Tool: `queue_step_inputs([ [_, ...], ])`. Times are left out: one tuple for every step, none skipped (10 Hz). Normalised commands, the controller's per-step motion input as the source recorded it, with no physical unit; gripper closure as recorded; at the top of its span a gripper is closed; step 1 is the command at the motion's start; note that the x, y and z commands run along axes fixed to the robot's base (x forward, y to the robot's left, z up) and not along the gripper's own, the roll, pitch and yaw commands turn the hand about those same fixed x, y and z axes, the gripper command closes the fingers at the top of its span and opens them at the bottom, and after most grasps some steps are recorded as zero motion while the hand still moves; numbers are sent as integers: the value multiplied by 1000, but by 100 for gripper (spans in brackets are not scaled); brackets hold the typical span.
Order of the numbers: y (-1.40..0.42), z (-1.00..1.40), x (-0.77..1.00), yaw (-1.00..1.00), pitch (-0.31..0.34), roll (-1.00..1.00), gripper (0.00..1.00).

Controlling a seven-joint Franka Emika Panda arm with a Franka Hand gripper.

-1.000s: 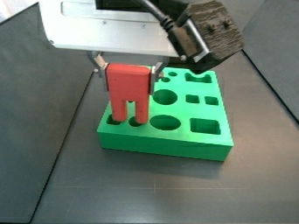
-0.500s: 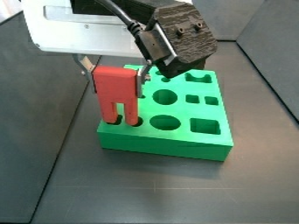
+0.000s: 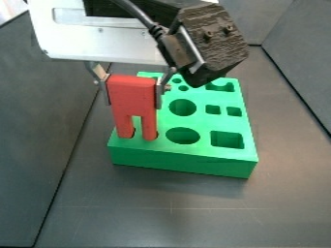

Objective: Pick up the square-circle object. Move up. Place the square-circle object on the fixture. Regrasp the square-circle object. Move to above the board. Insert the square-circle object.
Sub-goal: Insert the square-circle object.

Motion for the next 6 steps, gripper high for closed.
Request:
queue_step_inputs([
  [0, -203, 123, 0, 61, 200, 100],
  [0, -269, 11, 0, 0, 156, 100],
  [0, -294, -97, 0, -40, 71, 100],
  [0, -354, -97, 0, -74, 36, 100],
  [0, -406, -114, 0, -107, 31, 100],
  [-23, -477, -140, 0, -137, 57, 100],
])
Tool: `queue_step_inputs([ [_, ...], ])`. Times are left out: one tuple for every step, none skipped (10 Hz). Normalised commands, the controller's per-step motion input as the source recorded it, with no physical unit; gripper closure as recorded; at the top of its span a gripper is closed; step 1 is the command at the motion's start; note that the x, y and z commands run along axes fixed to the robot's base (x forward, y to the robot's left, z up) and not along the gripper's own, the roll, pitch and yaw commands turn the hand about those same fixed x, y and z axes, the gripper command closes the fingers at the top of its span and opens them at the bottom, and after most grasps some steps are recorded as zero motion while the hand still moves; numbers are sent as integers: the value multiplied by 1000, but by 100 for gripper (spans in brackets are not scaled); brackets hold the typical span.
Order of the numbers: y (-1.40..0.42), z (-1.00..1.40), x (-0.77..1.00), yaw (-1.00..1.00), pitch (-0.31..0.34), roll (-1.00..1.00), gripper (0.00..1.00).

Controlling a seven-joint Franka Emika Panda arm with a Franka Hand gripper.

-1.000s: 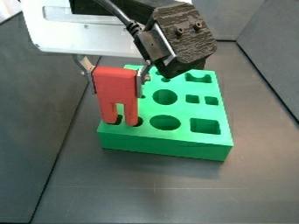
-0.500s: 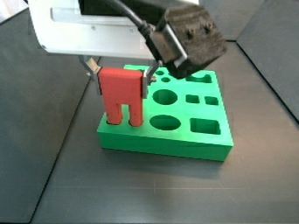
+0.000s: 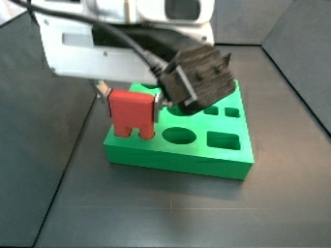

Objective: Pick up the square-circle object. Move up. Place the square-circle object on the fixture. Regrasp the square-circle object. Move to above the board. Insert the square-circle object.
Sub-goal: Insert the square-circle object.

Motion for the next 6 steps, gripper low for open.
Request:
queue_step_inputs([
  [-29, -549, -171, 0, -171, 79, 100],
  [-23, -566, -177, 0, -193, 74, 100],
  [-23, -586, -129, 0, -179, 140, 100],
  [-63, -531, -157, 94, -171, 269, 100],
  [0, -71, -40, -31, 0, 26, 100],
  [0, 0, 0, 0, 0, 0, 100],
])
